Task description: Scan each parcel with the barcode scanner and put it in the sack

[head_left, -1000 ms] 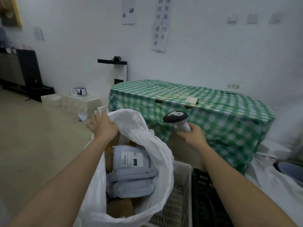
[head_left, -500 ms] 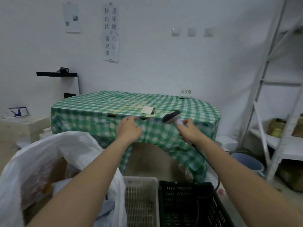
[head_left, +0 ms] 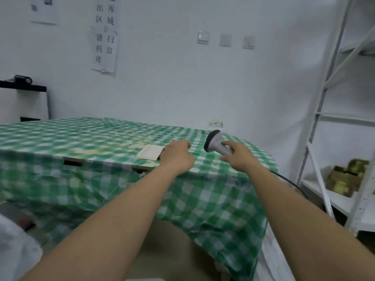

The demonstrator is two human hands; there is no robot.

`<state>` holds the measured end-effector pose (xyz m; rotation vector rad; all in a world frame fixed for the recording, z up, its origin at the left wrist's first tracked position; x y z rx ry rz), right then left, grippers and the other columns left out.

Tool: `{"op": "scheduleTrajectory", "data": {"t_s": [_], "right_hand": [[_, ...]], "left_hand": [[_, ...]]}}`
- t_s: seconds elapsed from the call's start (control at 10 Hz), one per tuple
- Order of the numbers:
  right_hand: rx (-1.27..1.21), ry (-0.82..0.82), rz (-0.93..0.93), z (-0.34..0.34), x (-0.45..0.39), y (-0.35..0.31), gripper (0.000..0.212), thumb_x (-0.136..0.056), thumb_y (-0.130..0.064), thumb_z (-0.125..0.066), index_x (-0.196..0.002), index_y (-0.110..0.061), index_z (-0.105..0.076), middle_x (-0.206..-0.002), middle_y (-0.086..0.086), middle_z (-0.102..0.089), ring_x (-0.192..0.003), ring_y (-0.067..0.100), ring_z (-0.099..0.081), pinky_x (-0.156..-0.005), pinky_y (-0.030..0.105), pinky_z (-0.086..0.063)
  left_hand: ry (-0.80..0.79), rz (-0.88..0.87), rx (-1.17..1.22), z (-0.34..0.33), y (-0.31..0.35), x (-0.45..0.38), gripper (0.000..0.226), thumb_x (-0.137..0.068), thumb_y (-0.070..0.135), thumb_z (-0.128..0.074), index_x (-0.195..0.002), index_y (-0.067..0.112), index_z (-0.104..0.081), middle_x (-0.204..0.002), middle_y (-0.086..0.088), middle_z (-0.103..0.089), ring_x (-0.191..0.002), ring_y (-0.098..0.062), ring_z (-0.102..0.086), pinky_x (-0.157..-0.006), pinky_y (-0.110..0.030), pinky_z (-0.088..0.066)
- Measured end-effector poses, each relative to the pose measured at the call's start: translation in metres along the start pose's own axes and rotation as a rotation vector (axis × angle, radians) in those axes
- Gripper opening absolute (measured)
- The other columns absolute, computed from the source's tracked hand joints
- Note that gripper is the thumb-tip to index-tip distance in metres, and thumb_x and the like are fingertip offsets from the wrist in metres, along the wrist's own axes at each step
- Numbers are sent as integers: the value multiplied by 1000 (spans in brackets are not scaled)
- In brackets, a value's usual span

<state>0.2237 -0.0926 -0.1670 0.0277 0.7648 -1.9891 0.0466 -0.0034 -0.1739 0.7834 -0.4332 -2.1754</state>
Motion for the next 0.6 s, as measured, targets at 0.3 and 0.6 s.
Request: {"op": "scheduleTrajectory", "data": {"t_s": [0.3, 0.6], "right_hand": [[305, 76, -119, -70, -57, 14, 38, -100, -31, -43, -137, -38, -41, -131, 9, -56, -123, 32, -45, -98, 45, -32], [289, -70, -113, -56, -46, -4, 62, -100, -48, -27, -153, -33, 2, -162, 5, -7, -147, 32, -11, -115, 56, -7]], "left_hand": [[33, -68, -28, -35, -34, -38, 34, -94, 17, -46, -127, 21, -53, -136, -7, -46, -108, -28, -54, -87, -38, -46], [58, -27, -35, -9, -33, -33, 38, -95, 15, -46, -133, 19, -48, -139, -8, -44, -117, -27, -50, -93, -41, -45]]}}
Point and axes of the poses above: each hand's wrist, its own x-axis away from the middle knuckle, its own z-axis out of the back of the hand, y = z × x, the point moved 5 cm from there along -x, towards the middle knuckle
